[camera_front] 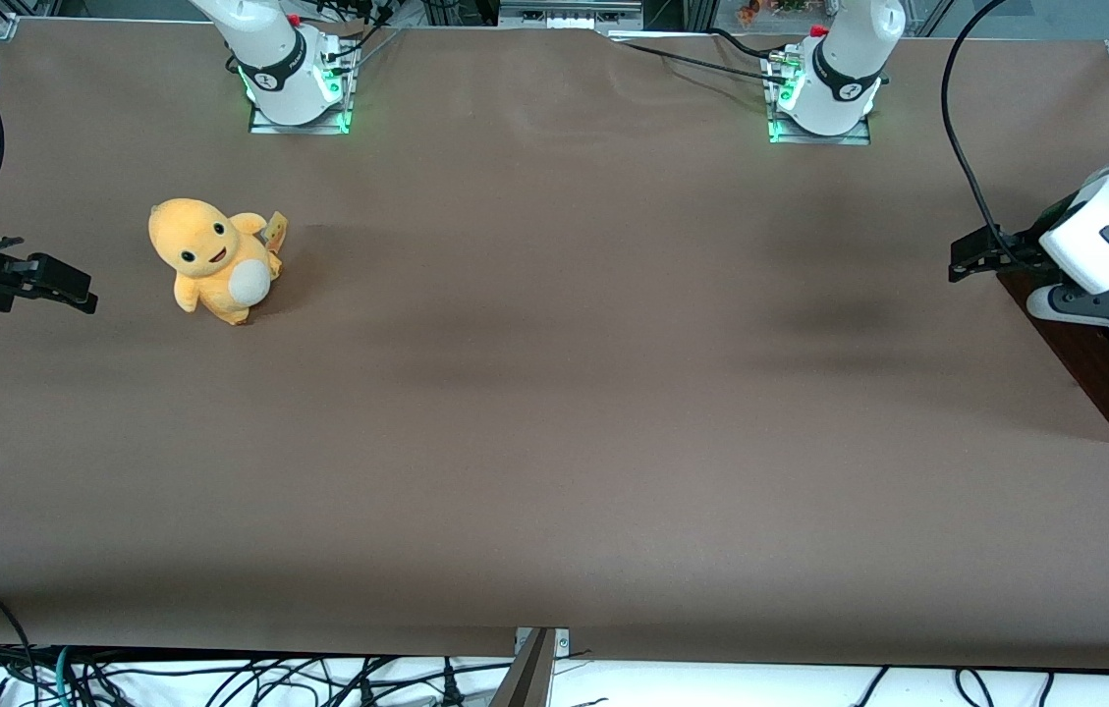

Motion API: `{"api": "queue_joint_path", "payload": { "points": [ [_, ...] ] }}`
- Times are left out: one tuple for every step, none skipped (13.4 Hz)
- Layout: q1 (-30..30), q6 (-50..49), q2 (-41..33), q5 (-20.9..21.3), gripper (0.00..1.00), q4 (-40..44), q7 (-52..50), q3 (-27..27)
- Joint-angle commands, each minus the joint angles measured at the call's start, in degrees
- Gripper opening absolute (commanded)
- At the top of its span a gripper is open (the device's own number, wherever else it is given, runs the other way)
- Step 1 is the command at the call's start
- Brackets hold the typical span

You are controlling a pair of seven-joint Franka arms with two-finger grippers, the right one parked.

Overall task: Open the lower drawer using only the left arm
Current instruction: 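Lower the open left gripper toward the lower drawer's white bar handle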

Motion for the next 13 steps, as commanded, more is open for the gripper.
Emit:
{"api": "queue_joint_path", "payload": {
  "points": [
    [-0.09, -0.31, 0.91, 1.59, 1.00, 0.54, -1.84, -0.32],
    [-0.18, -0.39, 1.53, 1.59, 1.00, 0.54, -1.84, -0.32],
    [-0.27, -0.48, 1.88, 1.67, 1.00, 0.54, -1.93, -0.32],
    [-0.18, -0.48, 2.32, 1.67, 1.00, 0.46, -1.93, -0.41],
    [-0.27, -0.66, 2.76, 1.67, 1.00, 0.46, -1.93, -0.41],
    [-0.27, -1.00, 3.63, 1.76, 1.00, 0.46, -1.93, -0.32],
    [-0.27, -1.97, 4.69, 3.59, 1.00, 0.46, -2.10, -0.41],
    [-0.44, -2.32, 5.57, 7.26, 1.00, 0.54, -2.36, -0.58],
    [-0.53, -2.50, 6.88, 8.78, 1.00, 0.63, -2.71, -1.02],
    [-0.53, -2.59, 8.37, 10.18, 1.00, 0.54, -4.28, -1.03],
    [-0.53, -2.76, 10.04, 12.46, 1.00, 0.54, -7.00, -1.03],
    [-0.71, -3.90, 11.80, 14.83, 1.00, 0.63, -9.29, -1.03],
    [-1.06, -4.69, 13.03, 16.42, 1.00, 0.54, -10.01, -1.11]
  ]
}}
